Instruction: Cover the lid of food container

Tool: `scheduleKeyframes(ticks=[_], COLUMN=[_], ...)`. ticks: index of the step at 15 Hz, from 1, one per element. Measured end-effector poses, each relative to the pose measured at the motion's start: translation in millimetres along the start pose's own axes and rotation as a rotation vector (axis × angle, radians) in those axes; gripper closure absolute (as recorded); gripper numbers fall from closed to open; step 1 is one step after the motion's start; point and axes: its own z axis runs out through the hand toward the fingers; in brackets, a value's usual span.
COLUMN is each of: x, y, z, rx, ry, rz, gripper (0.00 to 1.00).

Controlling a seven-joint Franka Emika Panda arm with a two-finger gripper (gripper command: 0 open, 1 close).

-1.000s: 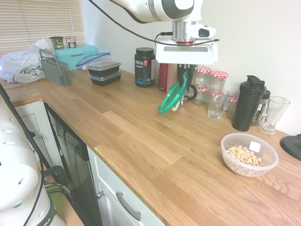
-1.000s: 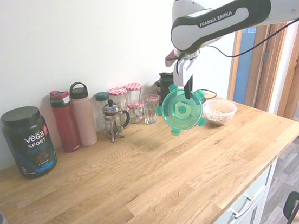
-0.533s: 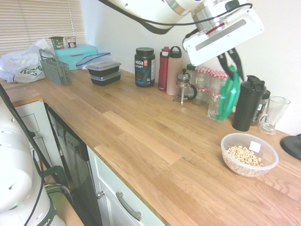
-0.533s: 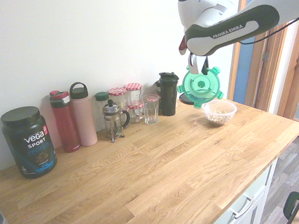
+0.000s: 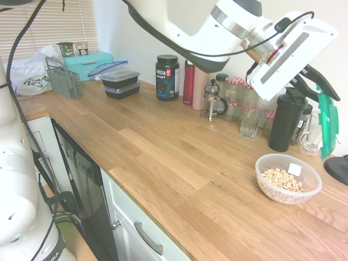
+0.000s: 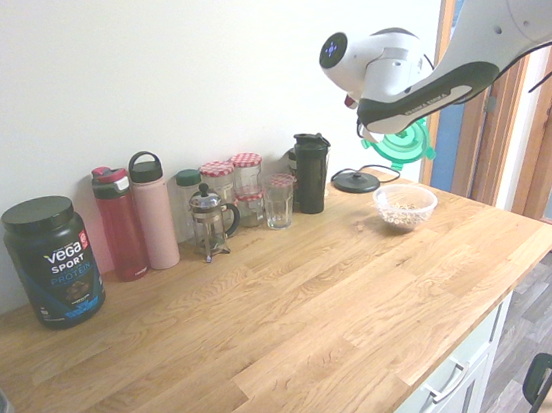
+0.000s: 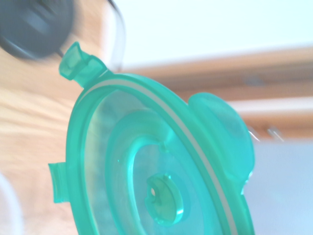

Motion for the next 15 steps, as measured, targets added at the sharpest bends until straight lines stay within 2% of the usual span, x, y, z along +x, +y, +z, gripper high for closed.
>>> scheduleKeyframes(ticks=[4, 6, 15], x=[-32, -49, -68], y=[-13, -27, -66], z=[6, 5, 14], rx=[-0.282, -0.363, -0.370], ry=[-0.020, -0.029, -0.018], rz=[0.048, 0.039, 0.013], gripper=[1.00, 1.00, 1.00])
